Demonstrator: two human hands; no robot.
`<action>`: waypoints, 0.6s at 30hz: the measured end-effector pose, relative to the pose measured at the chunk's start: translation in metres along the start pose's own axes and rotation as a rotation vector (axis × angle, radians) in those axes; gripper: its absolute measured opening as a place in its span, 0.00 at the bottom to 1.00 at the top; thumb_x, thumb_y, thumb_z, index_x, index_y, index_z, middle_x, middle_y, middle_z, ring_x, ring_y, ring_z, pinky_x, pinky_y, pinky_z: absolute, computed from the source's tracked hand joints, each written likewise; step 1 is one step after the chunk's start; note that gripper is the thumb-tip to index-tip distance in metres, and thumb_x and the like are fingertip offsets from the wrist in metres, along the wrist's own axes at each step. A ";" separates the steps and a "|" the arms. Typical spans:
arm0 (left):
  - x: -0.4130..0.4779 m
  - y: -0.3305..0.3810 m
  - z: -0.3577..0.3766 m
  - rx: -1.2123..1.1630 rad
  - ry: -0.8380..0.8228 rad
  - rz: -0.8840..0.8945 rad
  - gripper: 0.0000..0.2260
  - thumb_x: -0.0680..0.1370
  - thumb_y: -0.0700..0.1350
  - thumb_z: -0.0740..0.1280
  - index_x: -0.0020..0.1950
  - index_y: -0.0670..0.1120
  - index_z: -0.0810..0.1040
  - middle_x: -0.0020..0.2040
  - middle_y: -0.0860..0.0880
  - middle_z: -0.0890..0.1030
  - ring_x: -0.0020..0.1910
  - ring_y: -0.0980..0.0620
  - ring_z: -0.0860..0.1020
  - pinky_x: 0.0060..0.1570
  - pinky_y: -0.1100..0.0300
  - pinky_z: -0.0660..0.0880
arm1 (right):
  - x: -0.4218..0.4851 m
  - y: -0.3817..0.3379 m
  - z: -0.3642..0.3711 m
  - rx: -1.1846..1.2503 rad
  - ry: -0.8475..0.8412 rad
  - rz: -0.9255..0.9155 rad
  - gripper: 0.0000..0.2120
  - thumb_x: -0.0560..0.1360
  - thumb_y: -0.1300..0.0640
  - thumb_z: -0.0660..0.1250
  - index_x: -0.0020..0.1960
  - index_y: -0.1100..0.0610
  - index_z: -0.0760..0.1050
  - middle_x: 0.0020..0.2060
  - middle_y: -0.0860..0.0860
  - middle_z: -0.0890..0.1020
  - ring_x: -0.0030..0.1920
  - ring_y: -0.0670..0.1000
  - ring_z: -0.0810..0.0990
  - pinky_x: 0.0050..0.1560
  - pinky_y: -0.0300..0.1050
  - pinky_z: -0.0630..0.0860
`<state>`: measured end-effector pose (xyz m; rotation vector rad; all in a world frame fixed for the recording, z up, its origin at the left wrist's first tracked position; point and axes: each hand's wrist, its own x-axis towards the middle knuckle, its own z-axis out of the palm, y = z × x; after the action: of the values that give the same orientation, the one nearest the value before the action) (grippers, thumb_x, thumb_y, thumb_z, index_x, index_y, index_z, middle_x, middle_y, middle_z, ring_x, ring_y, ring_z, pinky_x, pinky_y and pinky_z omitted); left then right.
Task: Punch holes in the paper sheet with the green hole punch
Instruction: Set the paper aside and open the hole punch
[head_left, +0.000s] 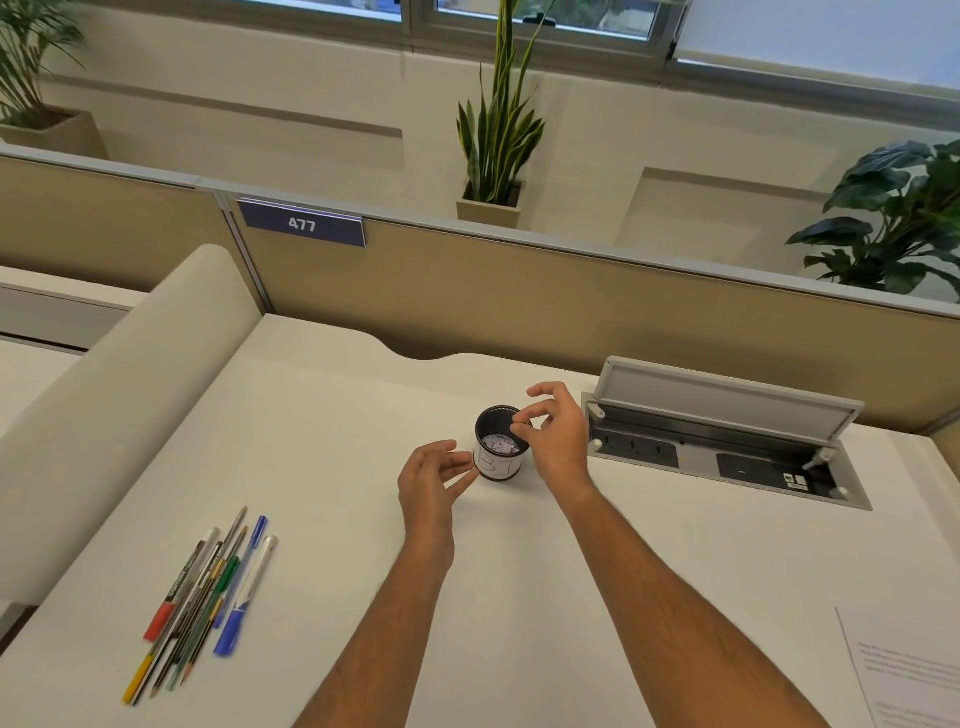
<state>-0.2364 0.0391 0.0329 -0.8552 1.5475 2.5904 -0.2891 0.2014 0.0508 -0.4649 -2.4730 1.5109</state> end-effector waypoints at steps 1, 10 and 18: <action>0.000 0.000 -0.002 0.004 0.000 0.003 0.10 0.83 0.37 0.64 0.57 0.37 0.84 0.53 0.29 0.86 0.49 0.42 0.86 0.55 0.46 0.87 | -0.001 -0.001 0.000 0.002 -0.006 0.001 0.22 0.72 0.66 0.82 0.58 0.50 0.78 0.39 0.42 0.87 0.47 0.46 0.86 0.57 0.58 0.83; -0.010 0.016 -0.036 0.138 -0.148 0.086 0.06 0.83 0.37 0.67 0.56 0.39 0.84 0.48 0.35 0.87 0.50 0.44 0.86 0.58 0.43 0.87 | -0.053 0.004 -0.031 0.095 0.015 -0.130 0.13 0.76 0.58 0.79 0.56 0.48 0.80 0.44 0.43 0.84 0.48 0.51 0.80 0.47 0.43 0.76; -0.060 -0.003 -0.139 1.207 0.030 0.388 0.15 0.78 0.56 0.75 0.63 0.60 0.79 0.61 0.59 0.78 0.67 0.52 0.73 0.52 0.49 0.78 | -0.193 0.078 -0.052 -0.184 -0.204 -0.194 0.13 0.76 0.57 0.79 0.54 0.44 0.79 0.50 0.38 0.83 0.53 0.44 0.78 0.57 0.44 0.73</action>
<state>-0.1219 -0.0570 0.0072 -0.4413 2.8680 1.2070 -0.0801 0.2066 0.0030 -0.0977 -2.7347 1.3205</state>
